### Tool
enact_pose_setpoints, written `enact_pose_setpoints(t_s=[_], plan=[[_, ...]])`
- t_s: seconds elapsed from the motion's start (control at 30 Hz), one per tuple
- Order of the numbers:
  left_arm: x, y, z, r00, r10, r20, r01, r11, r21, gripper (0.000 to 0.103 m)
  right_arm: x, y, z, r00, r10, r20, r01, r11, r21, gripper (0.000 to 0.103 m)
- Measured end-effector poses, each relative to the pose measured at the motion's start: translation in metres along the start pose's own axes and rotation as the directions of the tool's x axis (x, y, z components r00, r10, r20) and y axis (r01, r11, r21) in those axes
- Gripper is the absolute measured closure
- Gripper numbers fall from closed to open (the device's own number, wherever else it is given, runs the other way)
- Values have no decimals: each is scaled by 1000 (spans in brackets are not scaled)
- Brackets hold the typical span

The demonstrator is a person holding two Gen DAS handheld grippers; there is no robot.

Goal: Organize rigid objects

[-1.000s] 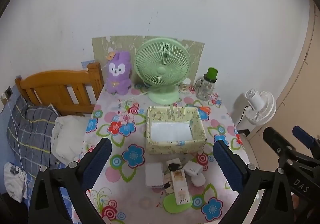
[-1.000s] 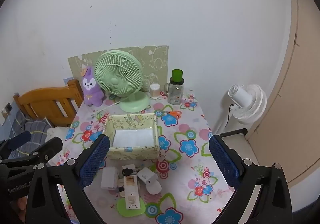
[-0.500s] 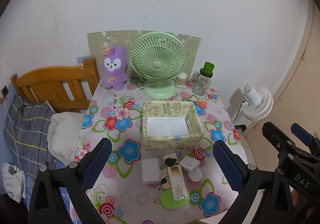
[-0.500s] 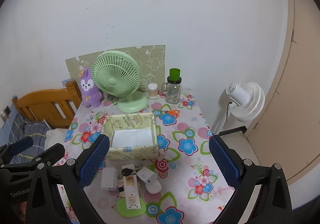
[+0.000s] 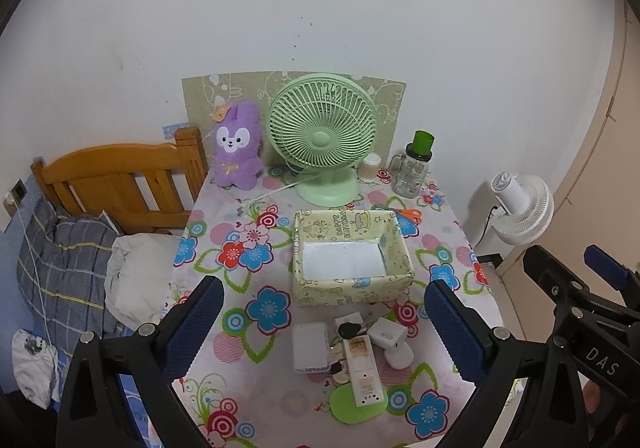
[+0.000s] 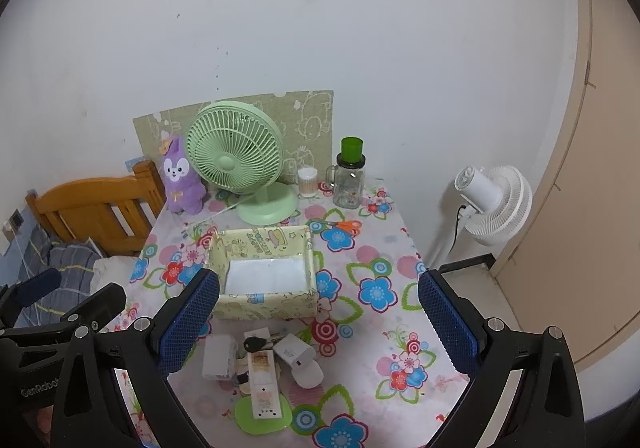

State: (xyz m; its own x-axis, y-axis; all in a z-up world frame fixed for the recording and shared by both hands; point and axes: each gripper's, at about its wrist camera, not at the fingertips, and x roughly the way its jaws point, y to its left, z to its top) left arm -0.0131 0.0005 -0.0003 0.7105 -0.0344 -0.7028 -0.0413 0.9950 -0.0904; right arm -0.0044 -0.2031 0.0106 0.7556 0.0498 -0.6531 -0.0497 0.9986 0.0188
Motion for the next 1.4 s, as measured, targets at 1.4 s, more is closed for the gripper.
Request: enact_pose_setpoints(t_s=[1.4], plan=[[1, -14, 6, 997, 37, 73, -40, 998, 40, 4, 5, -1, -1, 1000, -5, -13, 4, 1000, -25, 7]])
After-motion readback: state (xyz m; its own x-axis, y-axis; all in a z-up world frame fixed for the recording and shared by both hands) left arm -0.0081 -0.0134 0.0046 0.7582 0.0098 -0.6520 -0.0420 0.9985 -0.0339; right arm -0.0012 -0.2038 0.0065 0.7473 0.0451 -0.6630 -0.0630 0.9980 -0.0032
